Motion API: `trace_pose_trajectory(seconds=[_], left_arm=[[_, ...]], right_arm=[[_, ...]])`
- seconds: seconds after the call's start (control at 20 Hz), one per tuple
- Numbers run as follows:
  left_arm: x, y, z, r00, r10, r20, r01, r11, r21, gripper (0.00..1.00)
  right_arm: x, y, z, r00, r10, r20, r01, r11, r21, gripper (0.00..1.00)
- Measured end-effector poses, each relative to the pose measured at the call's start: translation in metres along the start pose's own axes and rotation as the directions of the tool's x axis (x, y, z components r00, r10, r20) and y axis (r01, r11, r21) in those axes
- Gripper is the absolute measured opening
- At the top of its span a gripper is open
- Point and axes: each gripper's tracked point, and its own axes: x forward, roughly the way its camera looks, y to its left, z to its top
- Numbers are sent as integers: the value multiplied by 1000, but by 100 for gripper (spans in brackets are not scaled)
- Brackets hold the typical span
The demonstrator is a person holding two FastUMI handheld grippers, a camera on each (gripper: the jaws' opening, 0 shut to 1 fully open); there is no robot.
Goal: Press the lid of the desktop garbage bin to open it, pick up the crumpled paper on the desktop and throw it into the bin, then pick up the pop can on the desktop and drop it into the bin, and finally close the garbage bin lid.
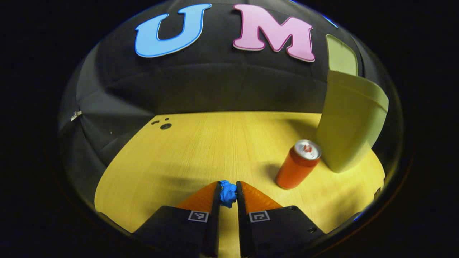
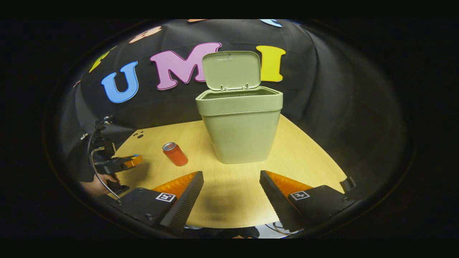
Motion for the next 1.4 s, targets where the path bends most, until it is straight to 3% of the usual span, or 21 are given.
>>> trace_pose_trajectory(seconds=[0.4, 0.75, 1.05, 1.3, 1.4], left_arm=[[-58, -72, 120, 982, -100, 161, 98, 995, 23, 26], [-73, -201, 209, 914, -294, 278, 279, 956, 91, 26], [-63, -296, 231, 862, -417, 288, 391, 909, 145, 26], [-44, -339, 229, 860, -442, 254, 408, 896, 175, 30], [-40, -349, 229, 859, -447, 249, 410, 892, 188, 40]], right_arm=[[20, -28, 21, 998, 59, 25, -58, 998, -32, 99], [30, -60, 16, 996, 88, 7, -87, 995, -53, 99], [33, -77, 8, 993, 117, -16, -117, 993, -23, 99], [35, -76, -1, 984, 173, -41, -174, 984, -34, 99], [37, -75, -6, 979, 195, -53, -197, 980, -36, 99]])
